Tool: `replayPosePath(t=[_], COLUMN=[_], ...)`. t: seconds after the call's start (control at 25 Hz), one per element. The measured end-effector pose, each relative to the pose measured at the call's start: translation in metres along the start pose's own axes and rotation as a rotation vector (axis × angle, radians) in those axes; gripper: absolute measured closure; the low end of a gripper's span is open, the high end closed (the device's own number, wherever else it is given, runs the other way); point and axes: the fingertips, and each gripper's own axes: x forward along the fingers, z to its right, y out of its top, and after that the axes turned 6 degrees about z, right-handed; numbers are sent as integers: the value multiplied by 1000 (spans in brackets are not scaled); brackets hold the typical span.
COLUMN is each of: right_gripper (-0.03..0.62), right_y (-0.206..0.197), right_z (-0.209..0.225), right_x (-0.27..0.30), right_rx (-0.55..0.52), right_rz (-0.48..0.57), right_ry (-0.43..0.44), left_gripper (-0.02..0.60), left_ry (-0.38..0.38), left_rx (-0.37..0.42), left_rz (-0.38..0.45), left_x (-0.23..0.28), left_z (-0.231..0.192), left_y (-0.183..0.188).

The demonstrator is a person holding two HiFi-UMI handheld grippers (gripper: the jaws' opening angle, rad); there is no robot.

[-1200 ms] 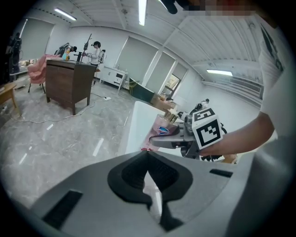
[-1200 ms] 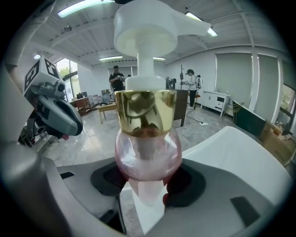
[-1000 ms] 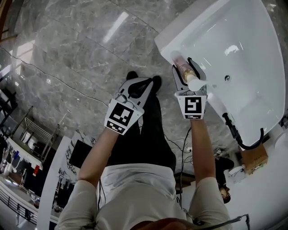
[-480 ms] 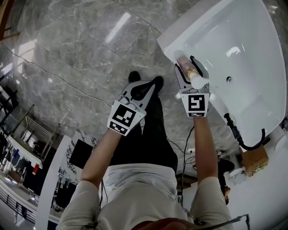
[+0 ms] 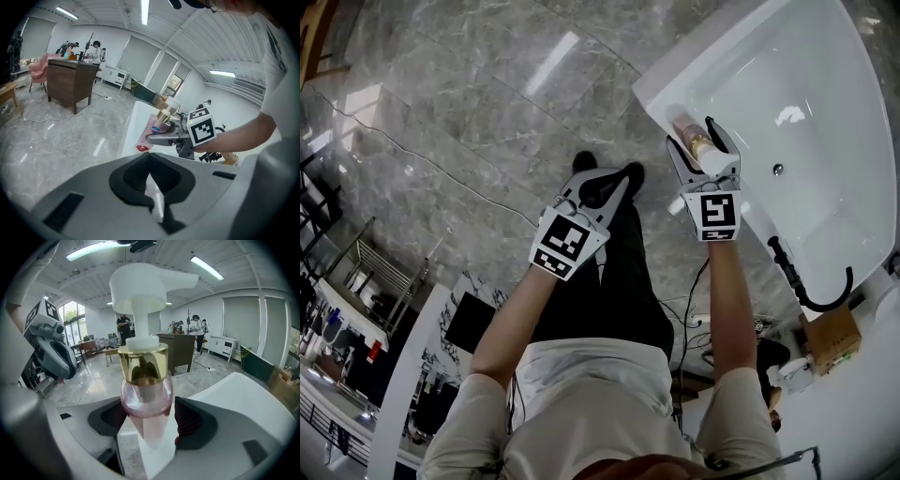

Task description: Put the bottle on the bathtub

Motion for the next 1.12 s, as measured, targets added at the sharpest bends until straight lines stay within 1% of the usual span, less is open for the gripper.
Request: replayPosePath(t=[0.48,0.68,0.96,1.04,1.12], right_gripper=[287,289,292,309,368], right_y=[24,56,105,122,136], right_z=[-3,-1,-12,-11,-12], right_x=[-76,-116,-174,-191,-209], right_rx=[11,3,39,64,91], right_rz=[-69,-60,-54,-37,-26], right_ry=[4,-25,-76,-110,-138], left_gripper=[577,577,577,577,577], left_ry=[-20,-31,-34,-38,-40], left_rx=[63,77,124,134,142], left_rz=[25,39,77,88,99], left_x=[-41,-66,-111,-123,-134], left_z=[47,70,108,116,124], left_y=[51,76,114,124,134])
